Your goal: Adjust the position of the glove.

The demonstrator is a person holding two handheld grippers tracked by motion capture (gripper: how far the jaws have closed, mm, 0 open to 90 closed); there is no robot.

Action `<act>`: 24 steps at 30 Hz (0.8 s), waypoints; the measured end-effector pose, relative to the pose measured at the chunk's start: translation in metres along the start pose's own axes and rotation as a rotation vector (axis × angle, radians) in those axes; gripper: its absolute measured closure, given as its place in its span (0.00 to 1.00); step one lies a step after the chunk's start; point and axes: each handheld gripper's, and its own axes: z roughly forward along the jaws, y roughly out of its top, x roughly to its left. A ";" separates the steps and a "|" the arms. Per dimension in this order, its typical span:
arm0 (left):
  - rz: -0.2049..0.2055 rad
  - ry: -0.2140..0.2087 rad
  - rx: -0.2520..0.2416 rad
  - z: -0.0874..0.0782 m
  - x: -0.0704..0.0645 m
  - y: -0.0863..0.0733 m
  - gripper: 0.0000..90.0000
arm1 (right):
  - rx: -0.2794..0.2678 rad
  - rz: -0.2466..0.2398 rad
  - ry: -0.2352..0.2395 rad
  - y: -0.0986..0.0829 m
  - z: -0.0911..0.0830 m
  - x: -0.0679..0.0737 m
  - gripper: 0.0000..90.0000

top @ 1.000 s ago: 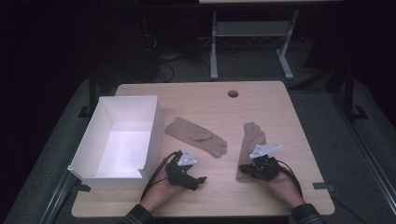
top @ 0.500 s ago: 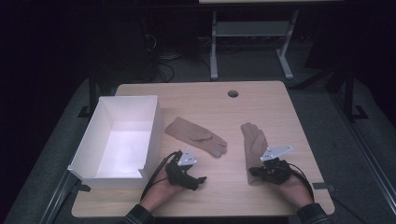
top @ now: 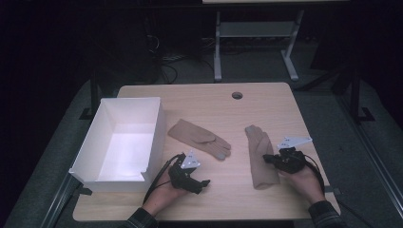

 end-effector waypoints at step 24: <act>0.000 -0.001 0.000 0.000 0.000 0.000 0.14 | 0.058 -0.018 -0.030 -0.014 0.005 -0.011 1.00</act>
